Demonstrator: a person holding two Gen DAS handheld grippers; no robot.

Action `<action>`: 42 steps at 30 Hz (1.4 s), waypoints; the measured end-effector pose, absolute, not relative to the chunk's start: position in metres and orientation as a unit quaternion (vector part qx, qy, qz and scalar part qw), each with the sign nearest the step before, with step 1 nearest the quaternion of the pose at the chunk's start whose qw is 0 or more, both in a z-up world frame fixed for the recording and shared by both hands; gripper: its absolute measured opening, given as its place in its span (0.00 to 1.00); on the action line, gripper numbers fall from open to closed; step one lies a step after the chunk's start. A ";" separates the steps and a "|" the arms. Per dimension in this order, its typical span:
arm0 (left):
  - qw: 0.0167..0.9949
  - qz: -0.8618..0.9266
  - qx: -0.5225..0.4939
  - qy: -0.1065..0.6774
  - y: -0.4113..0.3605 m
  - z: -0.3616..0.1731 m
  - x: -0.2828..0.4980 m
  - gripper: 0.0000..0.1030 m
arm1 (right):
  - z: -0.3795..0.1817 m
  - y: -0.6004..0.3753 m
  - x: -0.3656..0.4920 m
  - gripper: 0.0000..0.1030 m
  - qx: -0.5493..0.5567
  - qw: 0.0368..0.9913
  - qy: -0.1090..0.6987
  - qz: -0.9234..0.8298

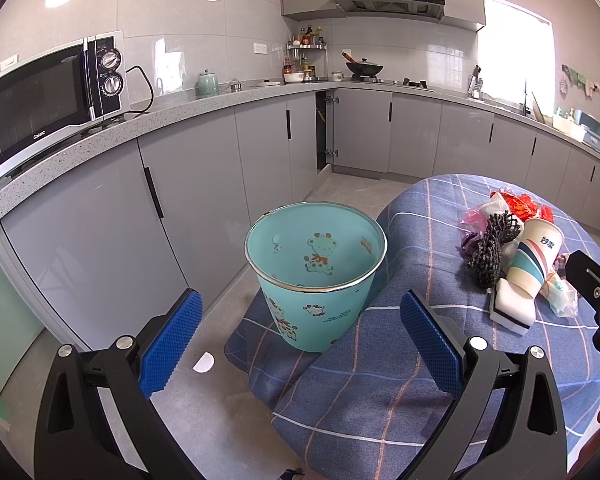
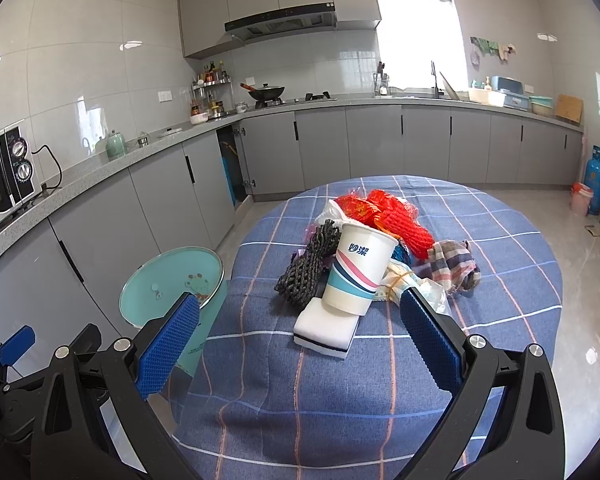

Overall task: Collect trash
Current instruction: 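Grasp the white sponge with the left gripper while the right grasps the paper cup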

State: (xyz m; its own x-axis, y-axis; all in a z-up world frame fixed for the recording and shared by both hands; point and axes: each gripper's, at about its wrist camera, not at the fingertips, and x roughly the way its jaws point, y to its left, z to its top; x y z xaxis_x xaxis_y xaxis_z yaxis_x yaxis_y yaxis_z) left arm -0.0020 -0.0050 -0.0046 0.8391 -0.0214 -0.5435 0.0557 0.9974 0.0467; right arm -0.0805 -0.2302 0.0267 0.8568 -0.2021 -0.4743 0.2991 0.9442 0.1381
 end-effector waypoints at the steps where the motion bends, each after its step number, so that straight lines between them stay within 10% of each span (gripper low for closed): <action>1: 0.958 -0.021 0.031 0.283 -0.005 -0.004 -0.002 0.94 | 0.026 -0.230 -0.081 0.96 0.104 0.958 0.234 -0.131; 42: 0.890 -0.279 0.097 0.348 -0.196 -0.077 0.051 0.92 | -0.015 -0.393 -0.051 0.76 0.167 0.924 0.306 -0.159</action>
